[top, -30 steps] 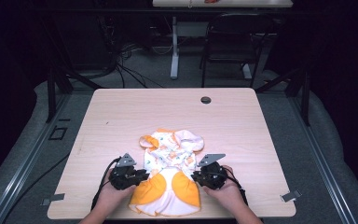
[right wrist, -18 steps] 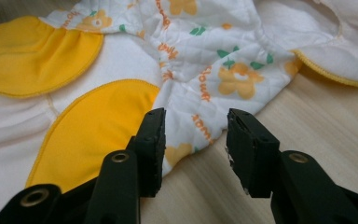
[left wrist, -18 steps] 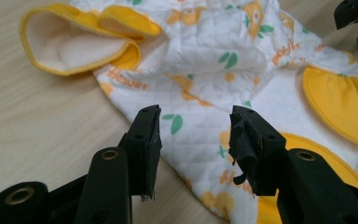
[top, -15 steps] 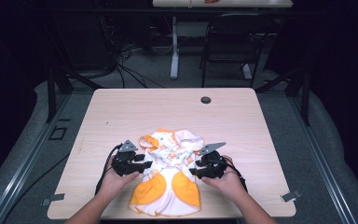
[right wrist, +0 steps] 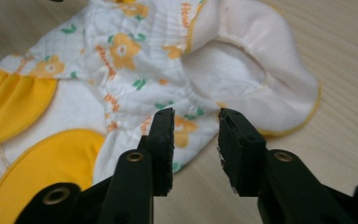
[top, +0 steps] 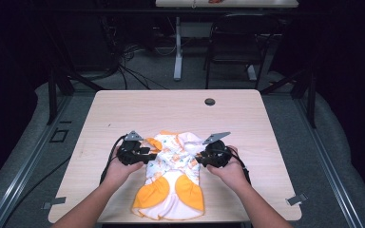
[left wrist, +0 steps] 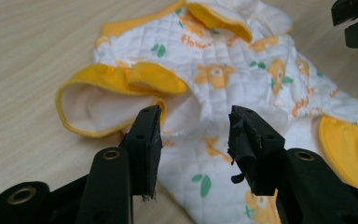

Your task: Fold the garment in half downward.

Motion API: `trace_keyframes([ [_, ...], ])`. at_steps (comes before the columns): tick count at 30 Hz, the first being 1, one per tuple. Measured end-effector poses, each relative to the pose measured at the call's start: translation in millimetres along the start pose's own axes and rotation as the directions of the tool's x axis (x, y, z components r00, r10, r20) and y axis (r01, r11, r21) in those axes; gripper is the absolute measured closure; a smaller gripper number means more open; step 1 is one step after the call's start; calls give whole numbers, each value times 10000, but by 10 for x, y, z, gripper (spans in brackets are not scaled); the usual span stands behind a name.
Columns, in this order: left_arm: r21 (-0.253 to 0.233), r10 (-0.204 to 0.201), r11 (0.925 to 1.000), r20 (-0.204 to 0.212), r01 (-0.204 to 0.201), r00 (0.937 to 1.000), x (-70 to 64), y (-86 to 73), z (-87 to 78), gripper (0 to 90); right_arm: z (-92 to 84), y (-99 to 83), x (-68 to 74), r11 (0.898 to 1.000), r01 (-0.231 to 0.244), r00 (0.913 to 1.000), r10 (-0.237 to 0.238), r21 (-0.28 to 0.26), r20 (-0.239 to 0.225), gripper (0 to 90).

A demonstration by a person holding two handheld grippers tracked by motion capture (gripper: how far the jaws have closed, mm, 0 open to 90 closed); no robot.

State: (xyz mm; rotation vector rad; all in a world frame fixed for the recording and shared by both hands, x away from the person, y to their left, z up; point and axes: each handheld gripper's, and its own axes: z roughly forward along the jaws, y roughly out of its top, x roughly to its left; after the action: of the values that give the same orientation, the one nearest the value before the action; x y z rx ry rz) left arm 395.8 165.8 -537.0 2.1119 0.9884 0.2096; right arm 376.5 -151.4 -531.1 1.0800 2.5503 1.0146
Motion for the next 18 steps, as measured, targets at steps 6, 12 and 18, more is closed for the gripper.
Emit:
trace_keyframes([
  [6,61,484,9988,-352,-482,9982,48,139,61,564,77,148,-170,9988,-443,9984,450,-193,349,697],
  [12,222,376,9991,-206,-372,9991,130,272,176,547,176,337,-271,9993,-348,9966,355,-109,737,672],
  [18,259,226,9994,-261,-219,9994,201,350,273,612,227,478,-332,9988,-435,9940,455,-226,990,741],
])
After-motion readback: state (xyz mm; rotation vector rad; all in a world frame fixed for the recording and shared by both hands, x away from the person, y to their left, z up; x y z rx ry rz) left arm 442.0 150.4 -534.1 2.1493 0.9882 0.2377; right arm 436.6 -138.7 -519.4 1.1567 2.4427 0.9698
